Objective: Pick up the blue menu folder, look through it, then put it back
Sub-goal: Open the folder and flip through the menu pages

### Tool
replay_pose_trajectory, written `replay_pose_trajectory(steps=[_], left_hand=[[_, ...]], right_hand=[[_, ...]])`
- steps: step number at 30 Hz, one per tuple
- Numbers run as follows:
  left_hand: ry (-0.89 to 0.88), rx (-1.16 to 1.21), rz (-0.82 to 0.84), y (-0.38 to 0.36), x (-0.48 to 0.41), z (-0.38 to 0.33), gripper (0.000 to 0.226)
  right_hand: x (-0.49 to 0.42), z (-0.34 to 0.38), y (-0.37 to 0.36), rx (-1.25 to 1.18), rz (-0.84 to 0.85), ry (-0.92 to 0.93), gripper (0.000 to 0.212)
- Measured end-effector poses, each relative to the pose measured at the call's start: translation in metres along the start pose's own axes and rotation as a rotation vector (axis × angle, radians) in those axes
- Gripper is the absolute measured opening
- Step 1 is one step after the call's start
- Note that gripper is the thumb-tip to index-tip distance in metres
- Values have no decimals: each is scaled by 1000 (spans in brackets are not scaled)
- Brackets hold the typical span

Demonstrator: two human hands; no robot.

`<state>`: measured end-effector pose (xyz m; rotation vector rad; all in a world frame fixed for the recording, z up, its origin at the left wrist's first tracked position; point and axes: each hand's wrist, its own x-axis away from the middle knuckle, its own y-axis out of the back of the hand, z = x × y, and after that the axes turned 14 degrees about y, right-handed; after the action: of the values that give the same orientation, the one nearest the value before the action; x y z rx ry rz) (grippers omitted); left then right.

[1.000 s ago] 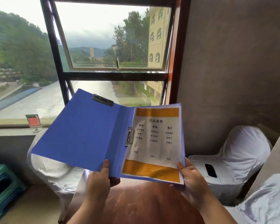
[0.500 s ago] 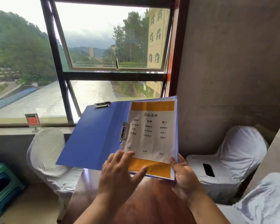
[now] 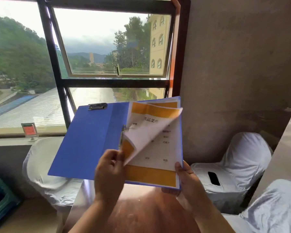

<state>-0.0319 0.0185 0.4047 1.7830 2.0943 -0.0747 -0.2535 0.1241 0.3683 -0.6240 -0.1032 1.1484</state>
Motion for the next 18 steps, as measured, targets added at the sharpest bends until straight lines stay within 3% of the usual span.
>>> replay_pose_trajectory(steps=[2, 5, 8, 10, 11, 13, 16, 18], left_hand=[[306, 362, -8, 10, -13, 1, 30], [655, 669, 7, 20, -21, 8, 28], [754, 713, 9, 23, -22, 14, 23], [716, 585, -68, 26, -20, 15, 23], [641, 468, -157, 28, -17, 14, 24], [292, 201, -313, 30, -6, 10, 27], [-417, -157, -124, 22, 15, -2, 25], [-637, -348, 68, 5, 23, -8, 31]], right_hand=[[-2, 6, 9, -11, -5, 21, 55], [-8, 9, 23, -37, -47, 69, 29], [-13, 9, 26, -36, -67, 74, 26], [-15, 9, 24, -23, -65, 78, 27], [-16, 10, 24, -18, -63, 81, 27], [-16, 9, 22, -22, -58, 85, 27], [-16, 5, 15, -54, -40, 72, 25], [-16, 2, 6, -60, -34, 68, 25]])
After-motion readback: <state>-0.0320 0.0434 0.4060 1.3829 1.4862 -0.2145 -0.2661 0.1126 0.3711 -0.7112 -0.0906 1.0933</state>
